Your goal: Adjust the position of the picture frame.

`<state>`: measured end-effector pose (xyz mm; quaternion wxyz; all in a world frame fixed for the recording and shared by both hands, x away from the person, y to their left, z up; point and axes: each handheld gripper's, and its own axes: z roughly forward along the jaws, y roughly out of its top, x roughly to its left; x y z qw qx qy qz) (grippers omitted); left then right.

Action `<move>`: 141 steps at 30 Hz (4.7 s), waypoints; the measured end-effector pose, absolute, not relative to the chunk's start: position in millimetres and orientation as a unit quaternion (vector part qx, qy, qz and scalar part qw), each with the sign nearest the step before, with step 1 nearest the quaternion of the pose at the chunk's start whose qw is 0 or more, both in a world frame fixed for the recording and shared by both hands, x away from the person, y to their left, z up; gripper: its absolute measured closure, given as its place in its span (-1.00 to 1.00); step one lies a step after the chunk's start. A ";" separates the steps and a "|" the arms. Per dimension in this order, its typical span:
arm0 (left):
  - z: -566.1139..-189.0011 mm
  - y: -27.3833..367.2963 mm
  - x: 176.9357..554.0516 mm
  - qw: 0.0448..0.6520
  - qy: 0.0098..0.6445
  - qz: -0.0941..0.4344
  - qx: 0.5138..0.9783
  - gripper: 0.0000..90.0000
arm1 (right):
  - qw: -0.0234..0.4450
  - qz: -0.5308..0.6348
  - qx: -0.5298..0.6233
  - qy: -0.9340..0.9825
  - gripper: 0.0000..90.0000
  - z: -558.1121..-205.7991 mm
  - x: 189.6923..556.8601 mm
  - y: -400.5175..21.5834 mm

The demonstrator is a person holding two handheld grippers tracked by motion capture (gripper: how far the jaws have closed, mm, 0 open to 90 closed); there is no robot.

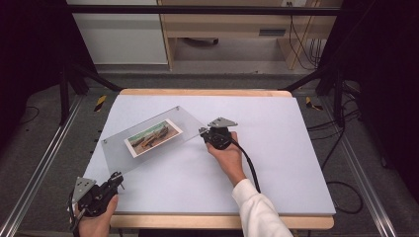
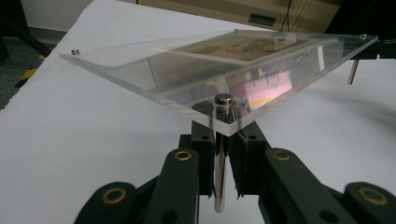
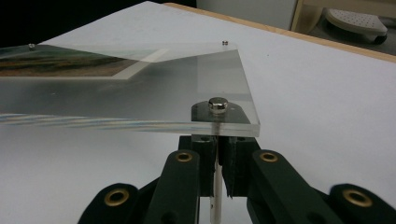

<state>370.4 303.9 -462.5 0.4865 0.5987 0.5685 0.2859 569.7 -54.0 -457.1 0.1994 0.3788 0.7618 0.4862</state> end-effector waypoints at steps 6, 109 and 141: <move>-464.3 303.5 375.3 0.494 0.570 0.280 0.594 0.77 | 0.198 0.485 0.378 0.763 0.89 -456.0 570.3 -53.7; -407.5 195.8 460.0 0.581 0.377 0.239 0.680 0.80 | 0.322 0.480 0.495 0.648 0.86 -404.4 460.6 -219.6; -442.5 213.3 454.8 0.523 0.406 0.199 0.722 0.84 | 0.261 0.470 0.517 0.666 0.89 -438.3 440.0 -206.1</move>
